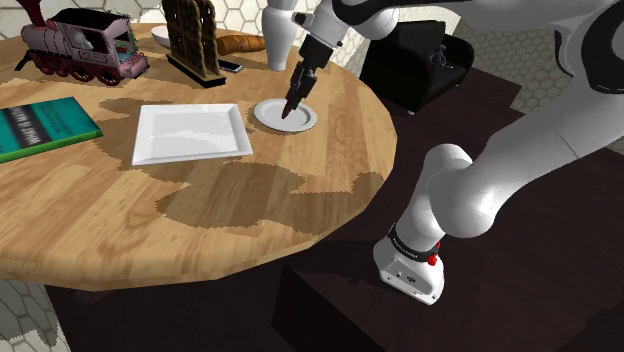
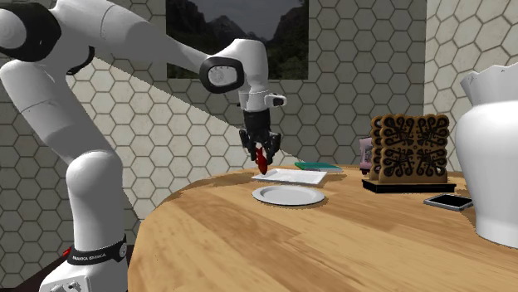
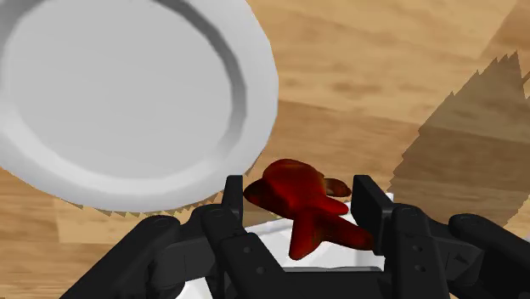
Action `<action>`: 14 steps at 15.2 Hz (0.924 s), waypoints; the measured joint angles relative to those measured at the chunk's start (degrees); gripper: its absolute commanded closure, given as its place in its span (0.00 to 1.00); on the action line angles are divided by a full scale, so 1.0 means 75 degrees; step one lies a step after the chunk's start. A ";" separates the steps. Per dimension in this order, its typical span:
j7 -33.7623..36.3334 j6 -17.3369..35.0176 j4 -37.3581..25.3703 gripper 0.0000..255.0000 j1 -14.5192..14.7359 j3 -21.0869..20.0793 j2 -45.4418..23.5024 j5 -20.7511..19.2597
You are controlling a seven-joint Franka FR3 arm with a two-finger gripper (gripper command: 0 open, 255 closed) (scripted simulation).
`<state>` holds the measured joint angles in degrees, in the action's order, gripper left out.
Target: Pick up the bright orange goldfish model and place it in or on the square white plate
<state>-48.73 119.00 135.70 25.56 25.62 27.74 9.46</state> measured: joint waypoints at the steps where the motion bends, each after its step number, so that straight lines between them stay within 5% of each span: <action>1: 0.0098 0.0113 -0.0095 1.00 0.0116 -0.0077 -0.0189 0.0105; 14: 0.0849 0.0515 -0.2830 1.00 0.1189 -0.0589 -0.3271 0.1375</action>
<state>-42.36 122.86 114.47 34.48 21.20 3.21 19.78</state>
